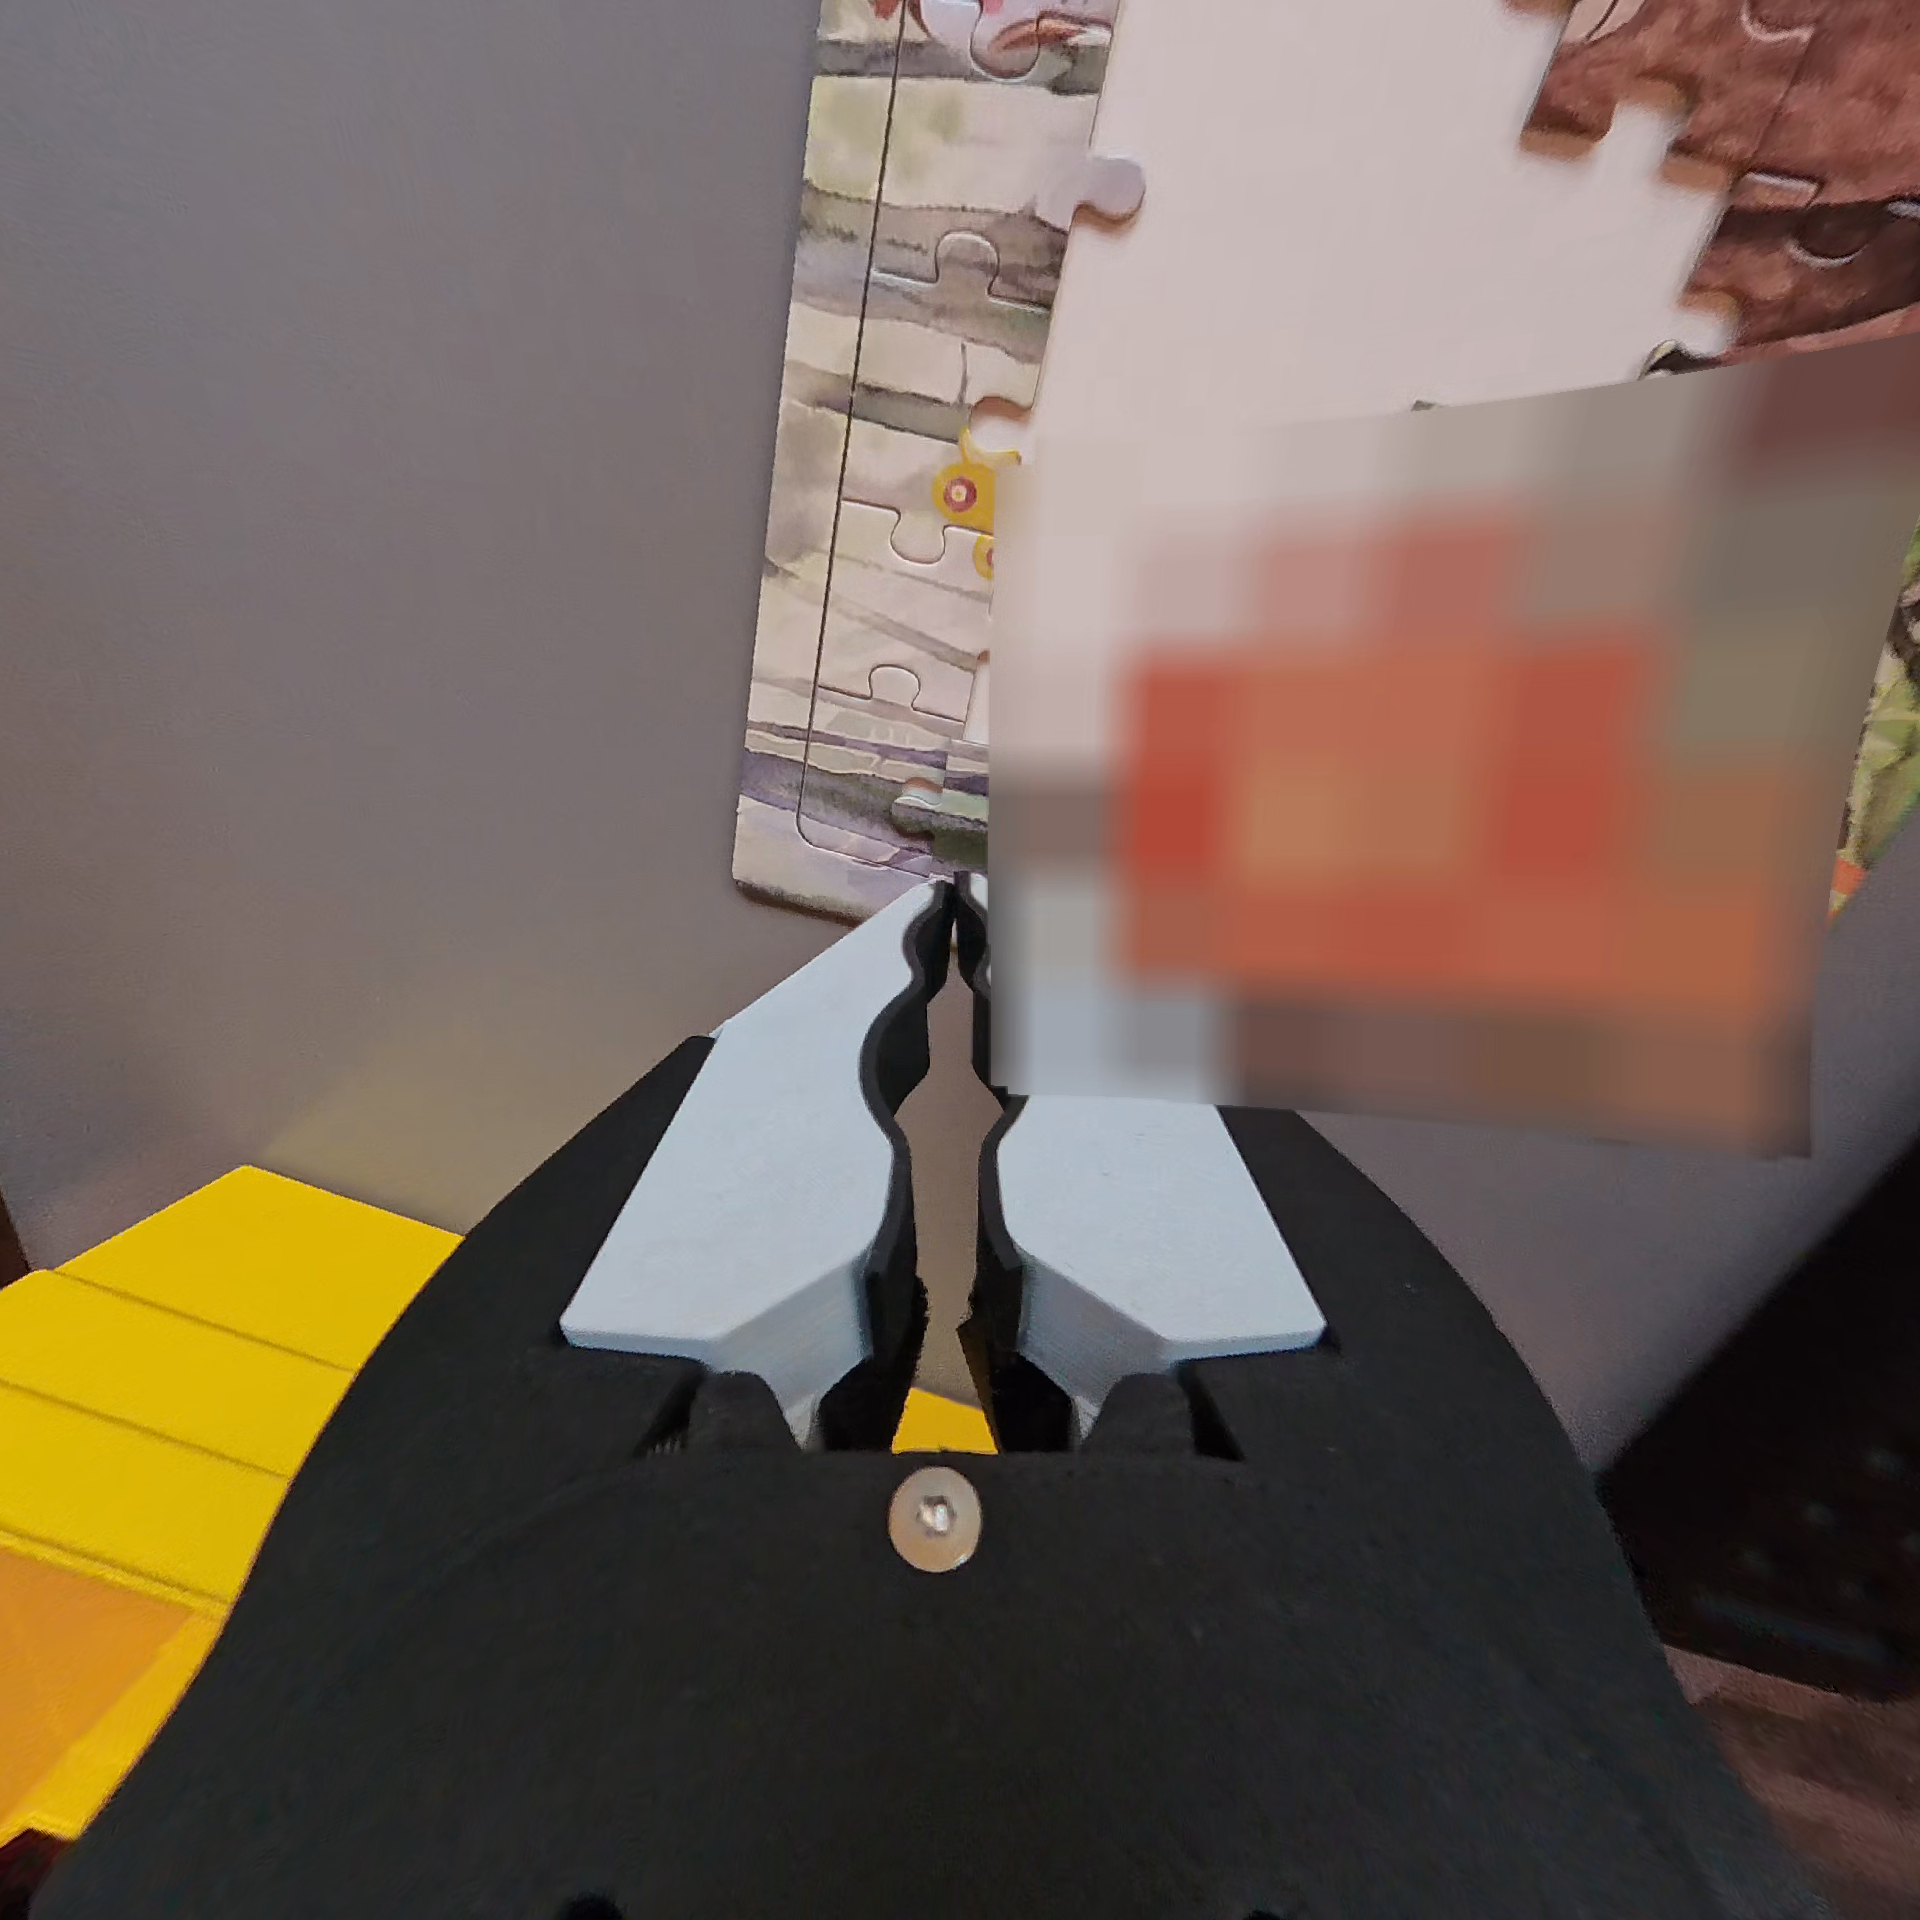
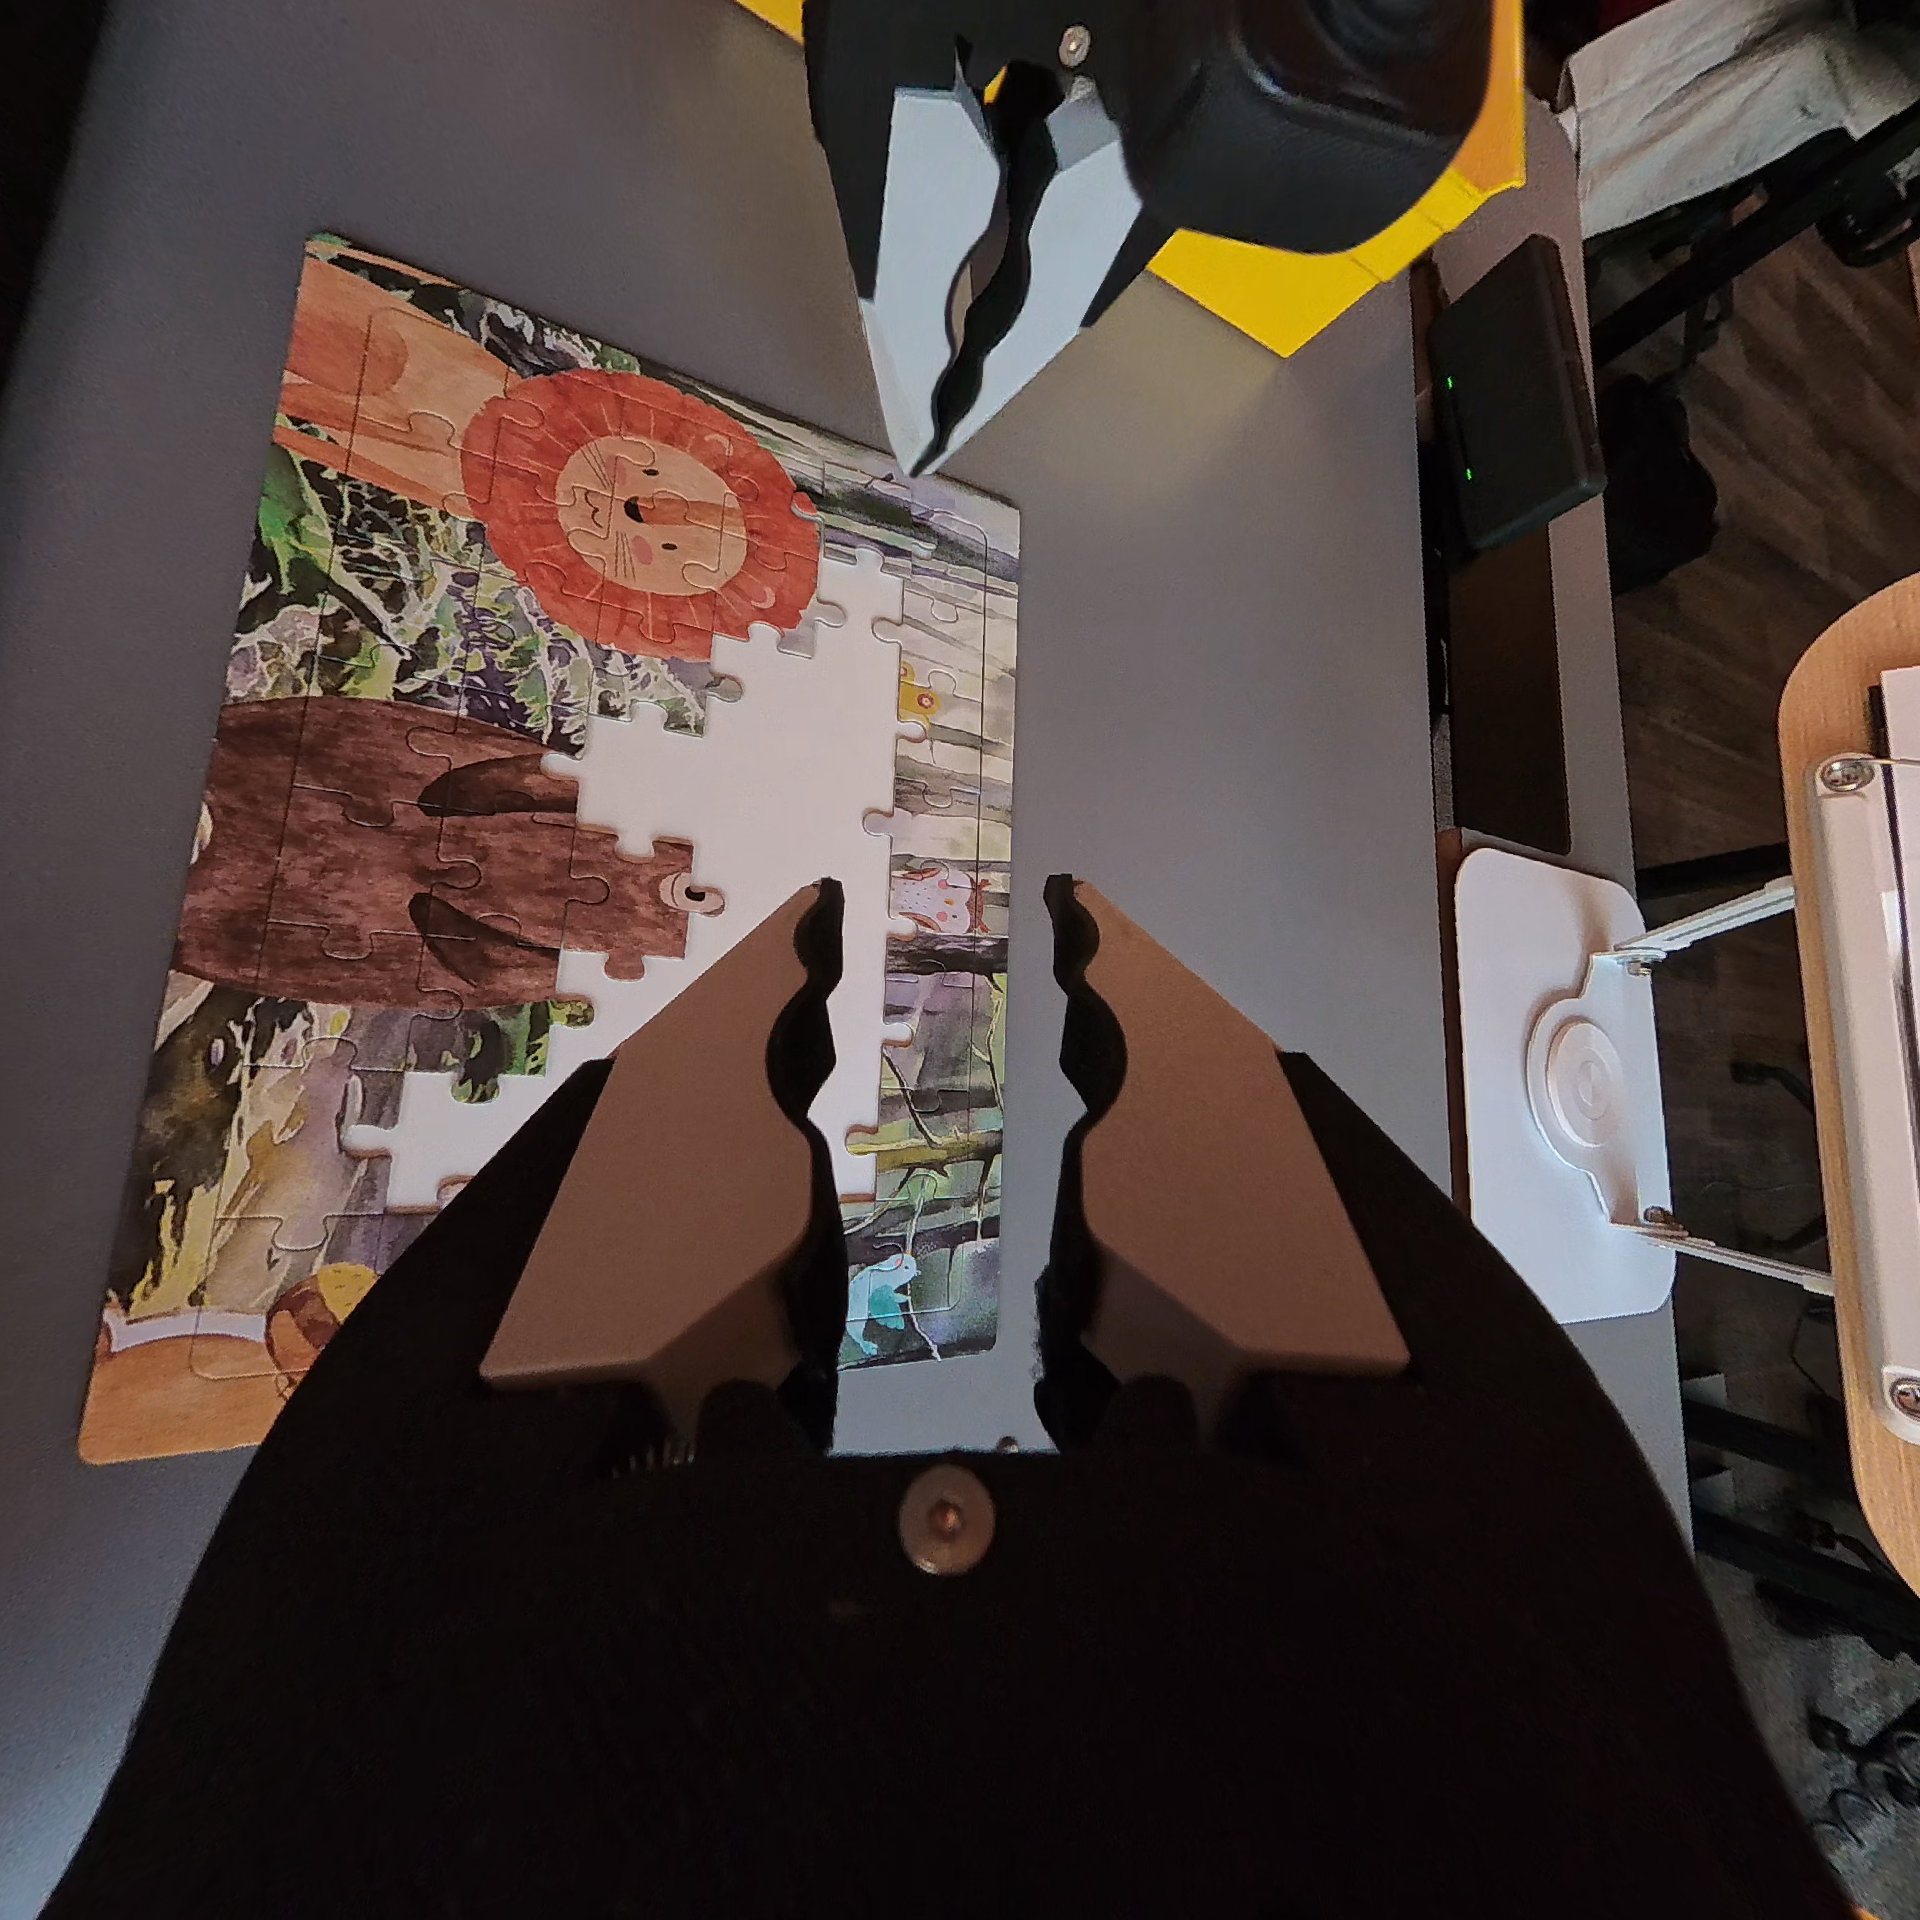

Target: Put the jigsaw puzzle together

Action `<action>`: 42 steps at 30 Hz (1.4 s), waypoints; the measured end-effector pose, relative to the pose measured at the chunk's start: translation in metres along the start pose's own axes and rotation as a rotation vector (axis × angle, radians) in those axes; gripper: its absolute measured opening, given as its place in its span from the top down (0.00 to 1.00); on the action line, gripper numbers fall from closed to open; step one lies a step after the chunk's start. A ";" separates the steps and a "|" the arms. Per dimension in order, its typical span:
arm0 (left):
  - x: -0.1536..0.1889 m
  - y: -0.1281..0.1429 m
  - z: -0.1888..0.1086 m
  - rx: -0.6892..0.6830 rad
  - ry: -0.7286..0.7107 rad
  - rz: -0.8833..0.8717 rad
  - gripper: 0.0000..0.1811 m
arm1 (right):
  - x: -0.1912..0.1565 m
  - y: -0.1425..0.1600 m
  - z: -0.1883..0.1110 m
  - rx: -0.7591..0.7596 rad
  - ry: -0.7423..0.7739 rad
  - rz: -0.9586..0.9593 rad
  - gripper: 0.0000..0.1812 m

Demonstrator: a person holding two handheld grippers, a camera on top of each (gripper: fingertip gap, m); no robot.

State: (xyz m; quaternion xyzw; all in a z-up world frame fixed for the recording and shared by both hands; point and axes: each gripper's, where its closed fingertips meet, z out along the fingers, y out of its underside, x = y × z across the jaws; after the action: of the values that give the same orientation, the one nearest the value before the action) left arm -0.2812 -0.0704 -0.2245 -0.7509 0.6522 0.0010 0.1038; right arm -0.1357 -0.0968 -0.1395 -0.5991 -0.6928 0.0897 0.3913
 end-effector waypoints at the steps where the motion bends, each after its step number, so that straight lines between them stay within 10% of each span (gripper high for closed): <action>1: 0.000 0.003 0.003 -0.006 -0.011 0.004 1.00 | 0.000 0.000 0.000 0.001 0.000 -0.001 0.78; 42: -0.012 0.008 0.010 -0.002 -0.076 -0.020 1.00 | 0.002 0.002 -0.002 0.004 0.005 0.002 0.79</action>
State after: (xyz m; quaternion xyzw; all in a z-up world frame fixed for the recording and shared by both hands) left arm -0.2892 -0.0583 -0.2340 -0.7569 0.6402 0.0291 0.1280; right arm -0.1328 -0.0957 -0.1381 -0.5992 -0.6911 0.0897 0.3940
